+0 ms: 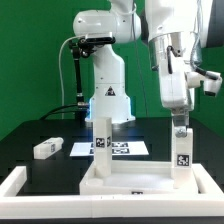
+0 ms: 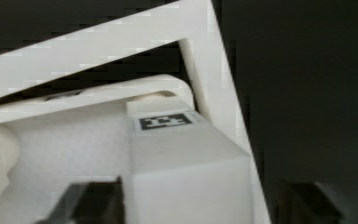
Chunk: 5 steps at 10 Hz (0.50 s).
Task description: Assemble desk
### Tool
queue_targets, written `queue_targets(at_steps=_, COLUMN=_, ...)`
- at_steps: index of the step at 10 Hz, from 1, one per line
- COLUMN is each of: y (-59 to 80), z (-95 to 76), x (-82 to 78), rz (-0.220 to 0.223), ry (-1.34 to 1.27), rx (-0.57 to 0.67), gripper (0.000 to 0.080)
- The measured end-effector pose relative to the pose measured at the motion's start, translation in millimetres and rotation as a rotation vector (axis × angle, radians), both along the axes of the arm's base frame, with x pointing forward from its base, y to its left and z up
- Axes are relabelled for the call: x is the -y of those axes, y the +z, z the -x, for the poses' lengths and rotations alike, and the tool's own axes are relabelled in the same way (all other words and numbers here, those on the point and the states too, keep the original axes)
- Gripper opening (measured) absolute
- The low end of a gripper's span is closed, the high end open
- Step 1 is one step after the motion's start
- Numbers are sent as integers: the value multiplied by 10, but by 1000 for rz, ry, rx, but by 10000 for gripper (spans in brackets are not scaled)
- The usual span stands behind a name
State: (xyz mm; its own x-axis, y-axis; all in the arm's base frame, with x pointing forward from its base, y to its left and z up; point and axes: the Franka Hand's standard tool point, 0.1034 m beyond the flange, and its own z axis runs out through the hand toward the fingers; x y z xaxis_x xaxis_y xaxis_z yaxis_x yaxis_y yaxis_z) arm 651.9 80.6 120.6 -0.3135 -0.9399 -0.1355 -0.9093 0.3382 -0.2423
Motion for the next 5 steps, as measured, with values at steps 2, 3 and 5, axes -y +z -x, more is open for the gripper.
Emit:
queue_targets(at_steps=2, y=-13, z=32, x=-25, rz=54, ry=216, rx=-32, gripper=599)
queue_targets(at_steps=3, y=-11, z=33, x=-118, rz=86, ry=329, rx=-56, gripper=643)
queue_targets(at_steps=5, y=-11, z=20, x=-113, rz=123, ry=473, rx=-44, gripper=648)
